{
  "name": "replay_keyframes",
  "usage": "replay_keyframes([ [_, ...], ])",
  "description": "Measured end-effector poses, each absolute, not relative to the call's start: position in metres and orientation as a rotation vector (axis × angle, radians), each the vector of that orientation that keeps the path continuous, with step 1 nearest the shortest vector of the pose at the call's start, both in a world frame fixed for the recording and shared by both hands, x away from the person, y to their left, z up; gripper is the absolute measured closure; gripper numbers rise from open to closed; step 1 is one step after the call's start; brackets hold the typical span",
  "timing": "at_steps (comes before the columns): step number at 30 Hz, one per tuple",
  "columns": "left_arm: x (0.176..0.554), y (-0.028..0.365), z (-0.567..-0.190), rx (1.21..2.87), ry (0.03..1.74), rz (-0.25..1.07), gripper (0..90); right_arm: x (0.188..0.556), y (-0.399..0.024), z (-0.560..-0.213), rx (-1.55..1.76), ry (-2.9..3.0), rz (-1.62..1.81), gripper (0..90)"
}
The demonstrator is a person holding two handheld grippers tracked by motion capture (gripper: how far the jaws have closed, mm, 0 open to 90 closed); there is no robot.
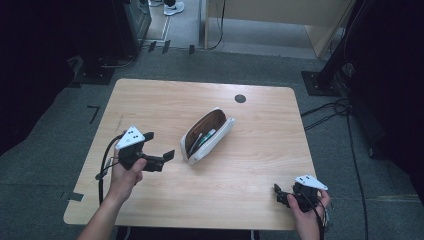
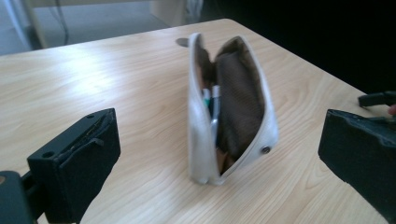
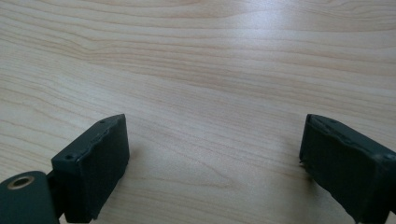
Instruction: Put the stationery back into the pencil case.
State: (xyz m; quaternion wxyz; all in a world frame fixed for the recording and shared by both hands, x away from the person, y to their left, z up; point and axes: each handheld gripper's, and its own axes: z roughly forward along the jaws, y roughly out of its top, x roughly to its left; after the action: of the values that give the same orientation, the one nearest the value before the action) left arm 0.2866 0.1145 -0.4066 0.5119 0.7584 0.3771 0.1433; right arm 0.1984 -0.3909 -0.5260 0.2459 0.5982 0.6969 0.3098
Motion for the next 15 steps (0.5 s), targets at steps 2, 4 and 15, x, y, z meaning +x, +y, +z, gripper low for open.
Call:
replay_keyframes([
  [2, 0.283, 0.125, -0.411, 1.817, 0.928, 0.348, 0.0, 0.198, -0.391, -0.526, 1.633, 1.904, 0.842, 7.5],
  [4, 0.28, 0.135, -0.415, 1.816, 0.964, 0.373, 0.0, 0.198, -0.391, -0.526, 1.633, 1.903, 0.842, 7.3],
  [15, 0.259, 0.187, -0.433, 1.784, 1.089, 0.434, 0.0, 0.199, -0.391, -0.526, 1.64, 1.899, 0.841, 6.7],
])
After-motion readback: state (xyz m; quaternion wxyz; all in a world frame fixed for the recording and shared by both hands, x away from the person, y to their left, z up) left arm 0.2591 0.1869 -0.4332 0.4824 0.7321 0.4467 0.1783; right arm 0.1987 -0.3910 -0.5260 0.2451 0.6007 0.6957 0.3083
